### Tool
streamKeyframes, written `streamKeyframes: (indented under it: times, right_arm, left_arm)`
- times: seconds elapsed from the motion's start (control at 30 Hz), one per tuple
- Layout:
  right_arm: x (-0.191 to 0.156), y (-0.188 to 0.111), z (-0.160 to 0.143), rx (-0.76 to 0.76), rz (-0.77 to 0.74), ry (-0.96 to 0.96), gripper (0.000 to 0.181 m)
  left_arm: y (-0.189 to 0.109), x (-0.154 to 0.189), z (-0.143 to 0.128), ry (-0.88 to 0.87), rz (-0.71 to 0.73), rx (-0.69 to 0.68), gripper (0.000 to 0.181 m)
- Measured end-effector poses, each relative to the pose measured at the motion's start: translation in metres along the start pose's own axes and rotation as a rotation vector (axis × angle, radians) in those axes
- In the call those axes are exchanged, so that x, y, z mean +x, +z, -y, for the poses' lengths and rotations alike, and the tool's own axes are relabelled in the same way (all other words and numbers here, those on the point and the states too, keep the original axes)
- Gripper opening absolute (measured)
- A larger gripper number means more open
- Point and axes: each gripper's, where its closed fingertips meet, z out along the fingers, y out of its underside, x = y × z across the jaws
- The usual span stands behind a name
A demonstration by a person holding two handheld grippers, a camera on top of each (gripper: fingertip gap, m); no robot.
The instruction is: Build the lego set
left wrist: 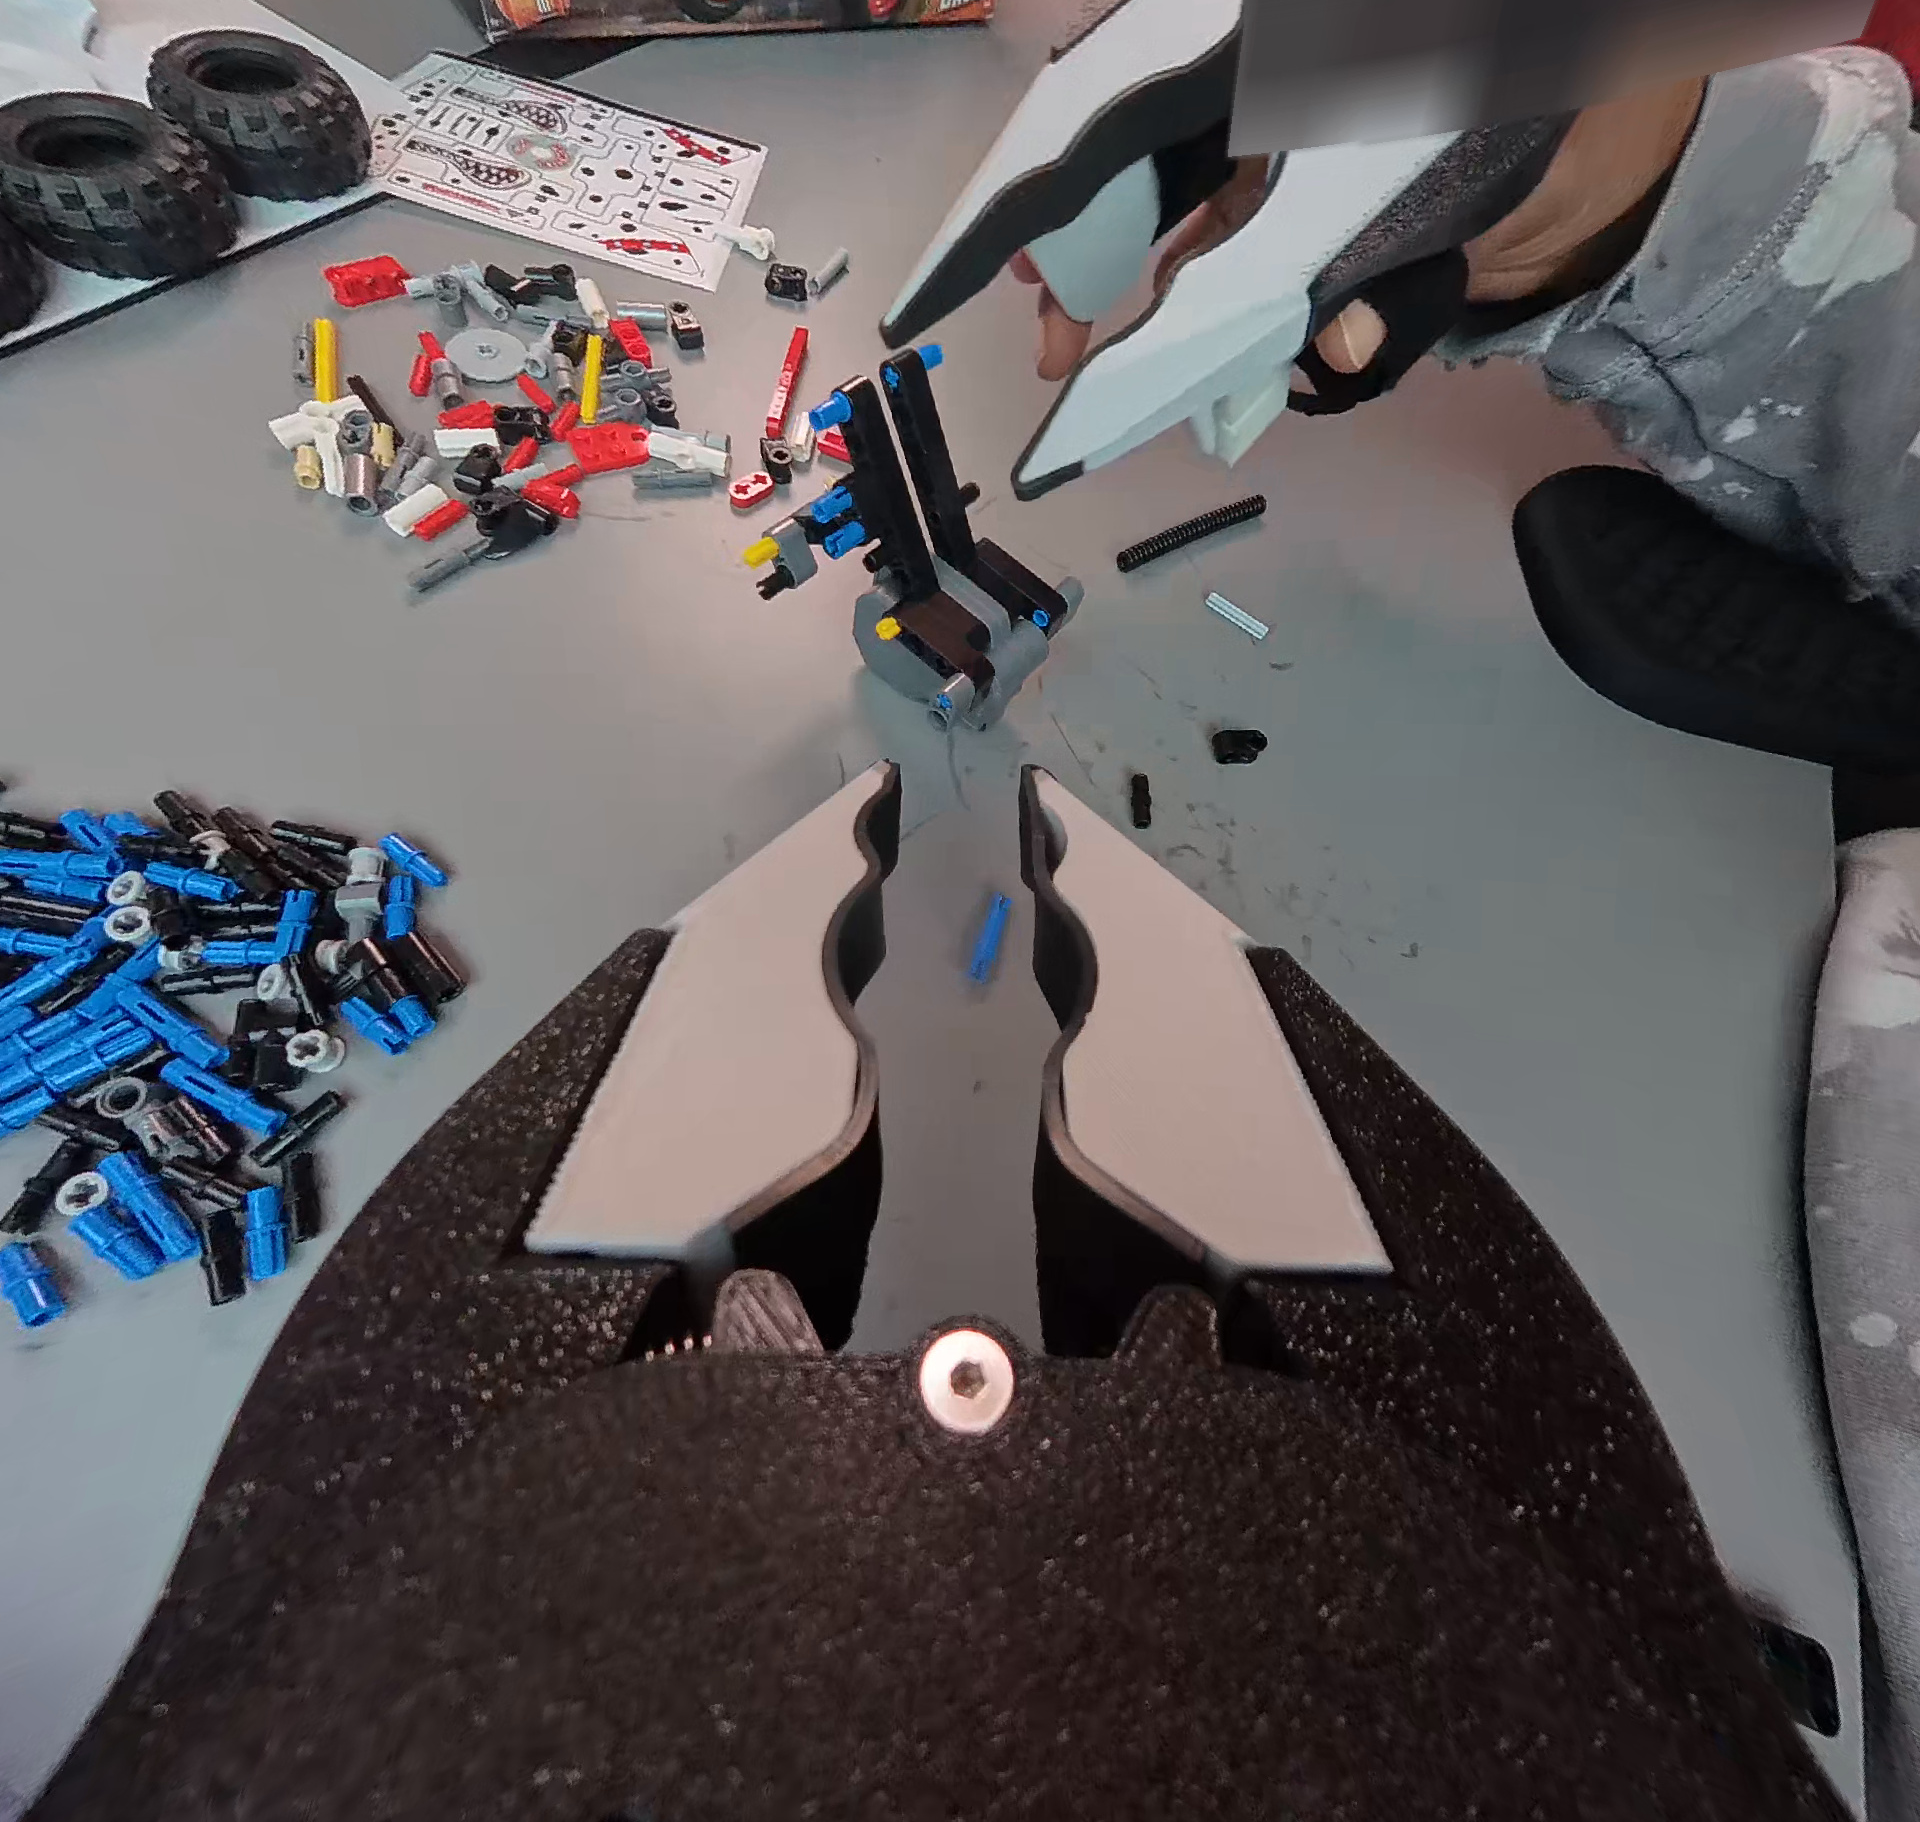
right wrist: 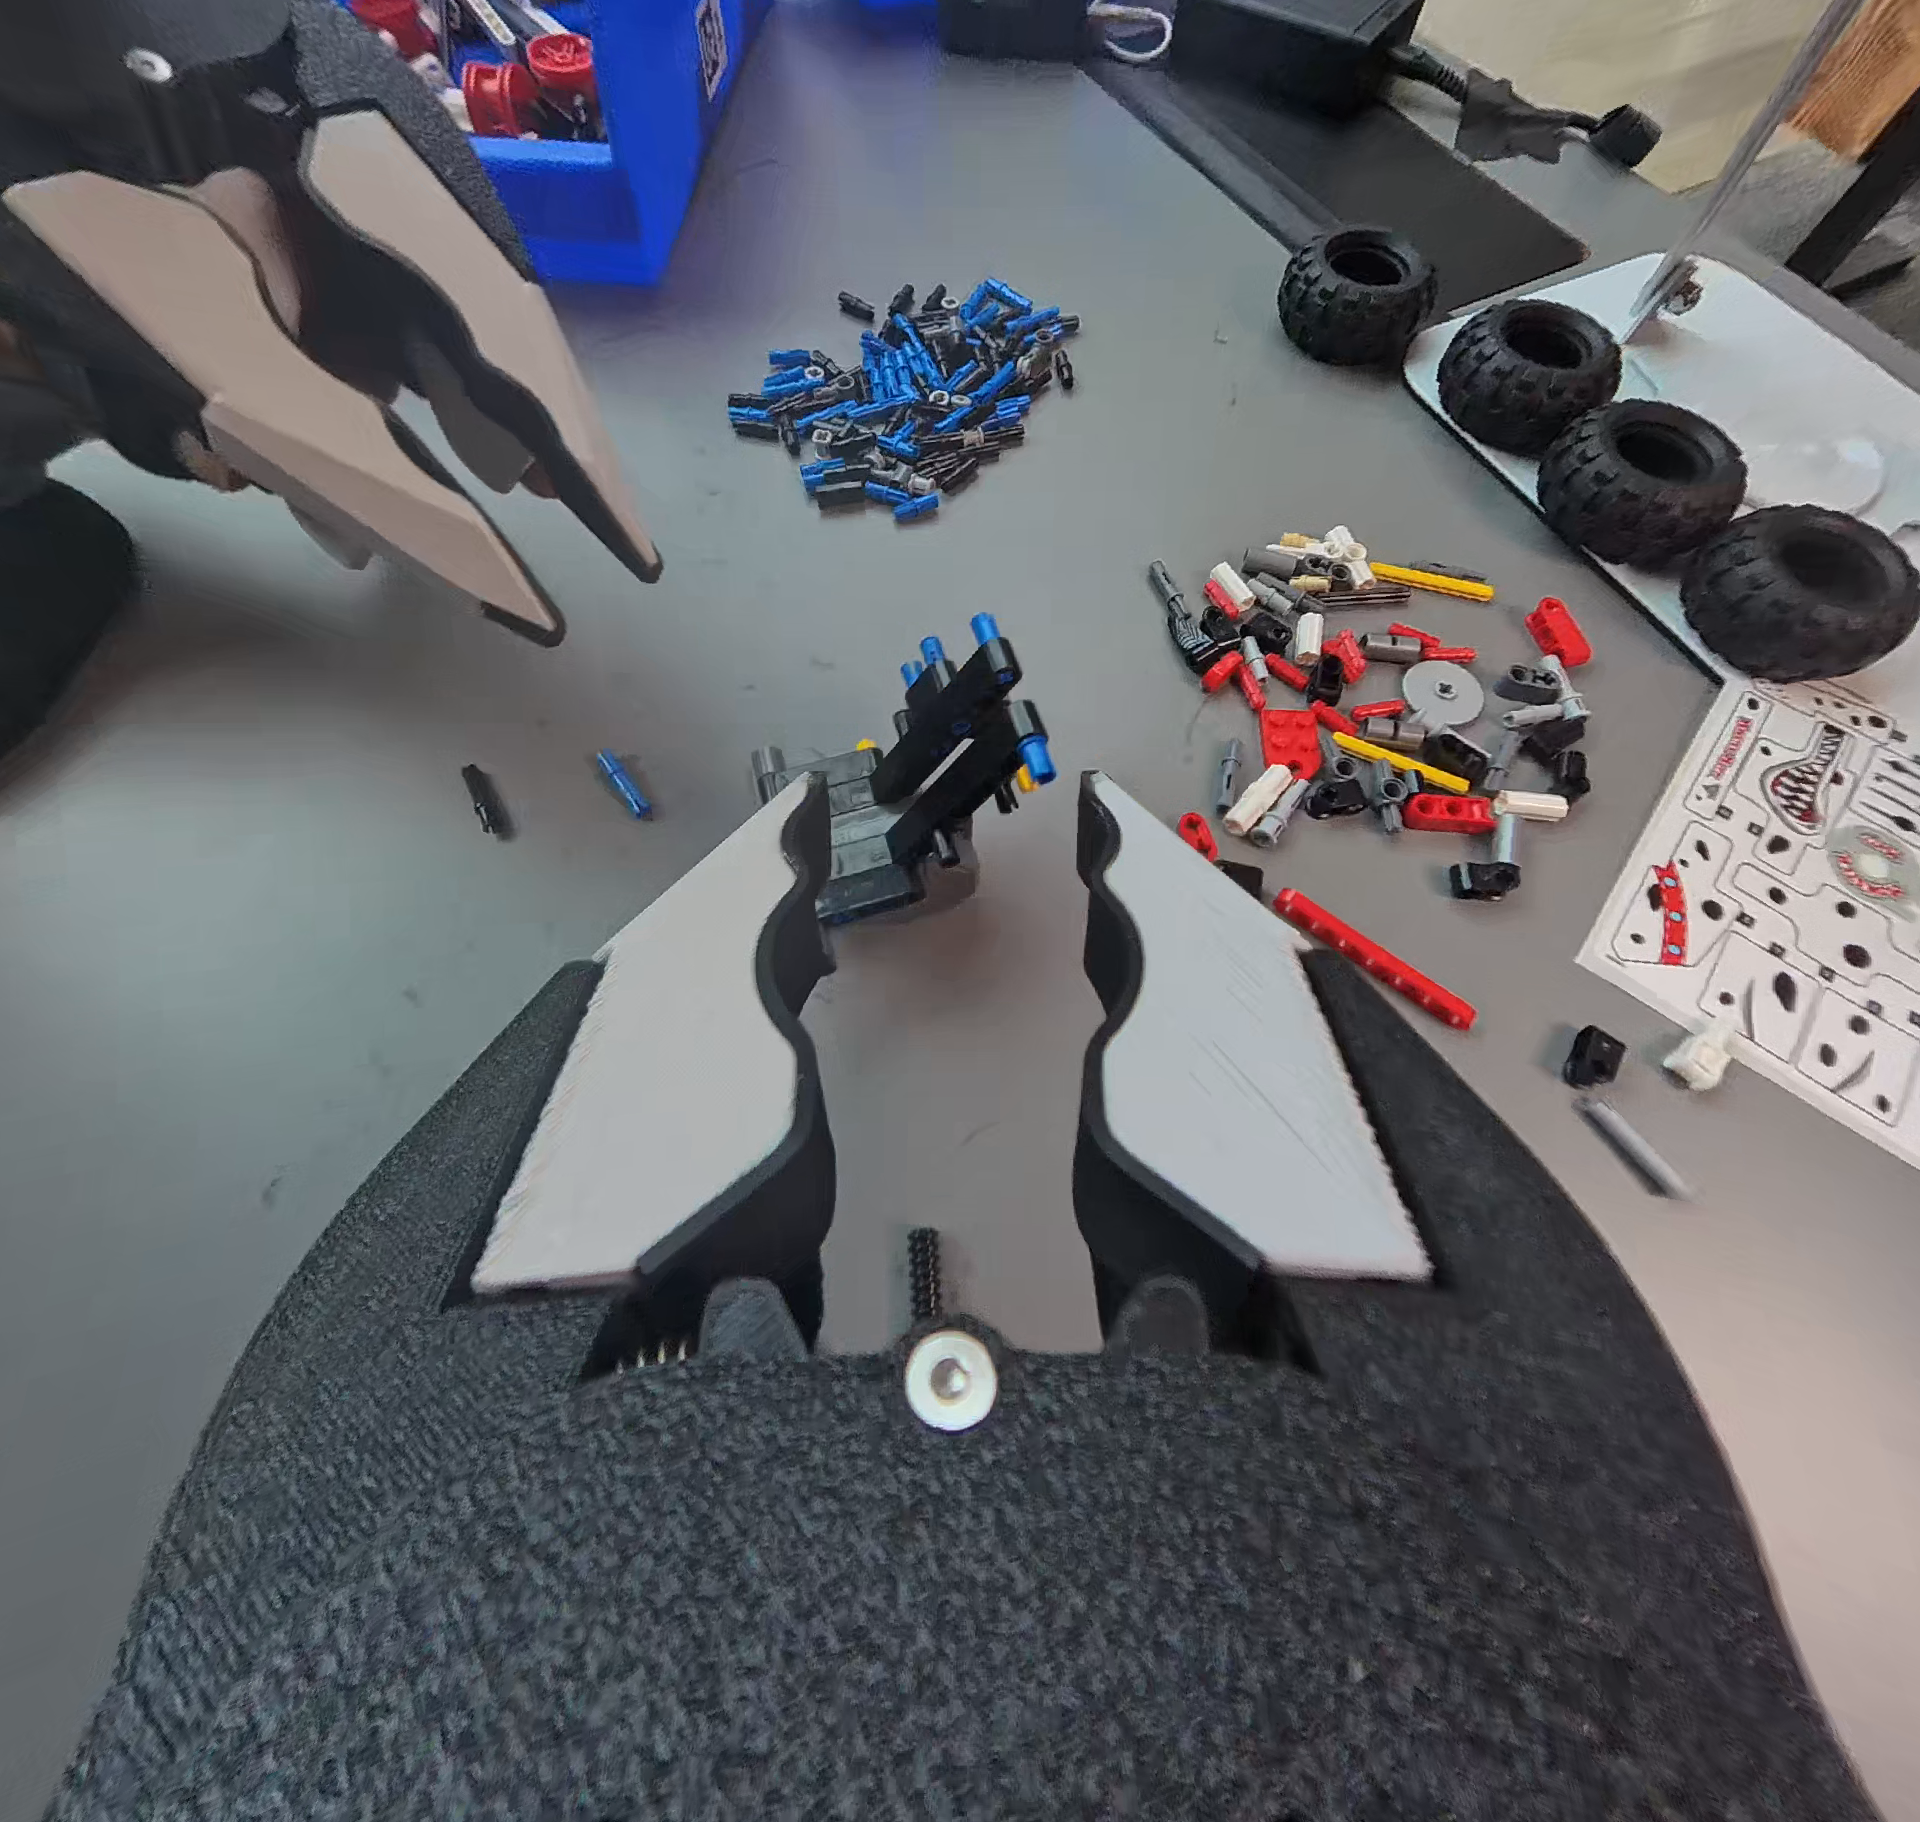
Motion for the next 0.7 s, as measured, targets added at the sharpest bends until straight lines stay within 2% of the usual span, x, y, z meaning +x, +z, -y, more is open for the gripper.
streamKeyframes:
  times: [0.03,0.17,0.27,0.37,0.47,0.5,0.57,0.7]
  right_arm:
    - [0.003,0.007,0.002,-0.015,0.032,0.030,0.052]
    - [-0.001,0.033,0.003,-0.064,0.153,0.092,0.026]
    - [-0.011,0.032,0.018,-0.004,0.226,0.105,0.006]
    - [0.008,-0.006,0.055,0.164,0.177,0.145,0.007]
    - [0.051,-0.078,0.072,0.299,0.038,0.206,0.007]
    - [0.069,-0.103,0.065,0.309,-0.034,0.223,0.007]
    - [0.106,-0.151,0.031,0.298,-0.182,0.284,0.007]
    - [0.167,-0.227,-0.075,0.284,-0.451,0.527,0.007]
  left_arm:
    - [-0.001,-0.002,0.001,-0.001,0.007,0.010,0.022]
    - [-0.005,-0.009,0.006,-0.001,0.037,0.055,0.020]
    - [-0.008,-0.016,0.008,-0.013,0.058,0.088,0.019]
    - [-0.009,-0.021,0.010,-0.038,0.066,0.116,0.019]
    - [-0.012,-0.020,0.010,-0.038,0.058,0.114,0.019]
    - [-0.013,-0.019,0.010,-0.026,0.061,0.112,0.019]
    - [-0.014,-0.016,0.013,0.005,0.066,0.109,0.019]
    - [-0.013,-0.007,0.016,0.040,0.044,0.109,0.019]
